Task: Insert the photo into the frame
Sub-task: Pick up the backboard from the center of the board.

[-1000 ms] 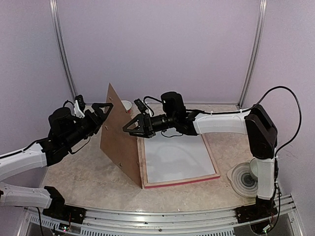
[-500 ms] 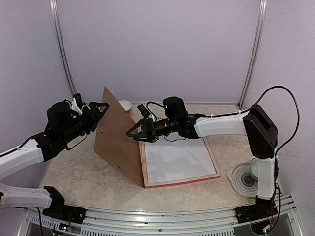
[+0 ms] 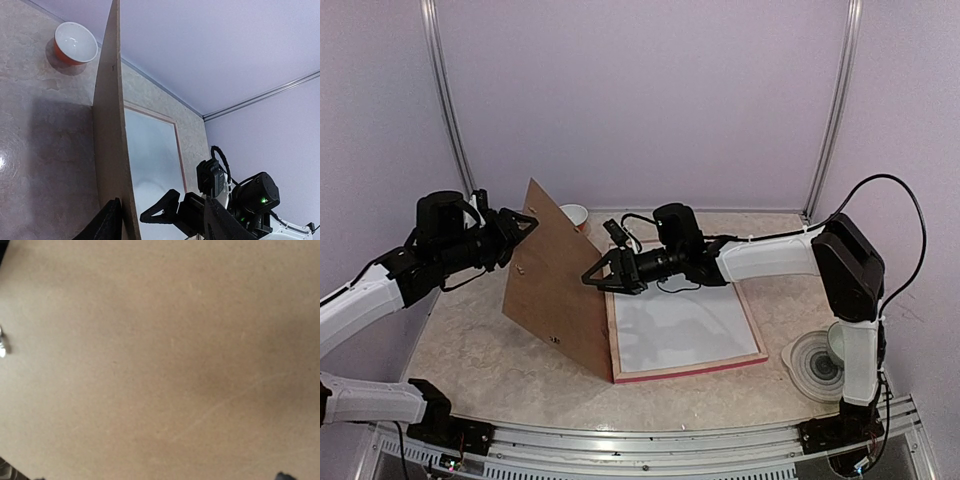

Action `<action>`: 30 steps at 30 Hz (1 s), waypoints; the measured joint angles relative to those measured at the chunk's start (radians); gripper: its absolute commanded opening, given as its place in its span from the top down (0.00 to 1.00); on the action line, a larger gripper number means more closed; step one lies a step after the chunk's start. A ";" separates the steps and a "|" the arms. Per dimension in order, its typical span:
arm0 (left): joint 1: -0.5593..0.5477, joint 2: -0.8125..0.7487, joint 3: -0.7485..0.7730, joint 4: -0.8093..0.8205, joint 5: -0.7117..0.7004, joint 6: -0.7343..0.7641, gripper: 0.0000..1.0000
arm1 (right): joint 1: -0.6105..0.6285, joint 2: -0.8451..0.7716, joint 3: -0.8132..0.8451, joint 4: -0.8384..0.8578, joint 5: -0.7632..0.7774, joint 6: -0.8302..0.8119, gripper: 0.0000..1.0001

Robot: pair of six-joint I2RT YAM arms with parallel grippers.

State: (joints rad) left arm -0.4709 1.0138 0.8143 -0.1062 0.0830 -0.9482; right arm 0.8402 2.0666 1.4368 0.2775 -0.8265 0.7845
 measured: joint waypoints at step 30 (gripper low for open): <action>0.057 0.012 0.045 -0.315 0.033 0.063 1.00 | -0.001 0.000 -0.009 -0.061 0.022 -0.048 0.01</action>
State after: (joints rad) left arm -0.4141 1.0256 0.8589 -0.4213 0.1158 -0.8856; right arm 0.8391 2.0666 1.4277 0.2169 -0.8047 0.7368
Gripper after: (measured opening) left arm 0.036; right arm 0.992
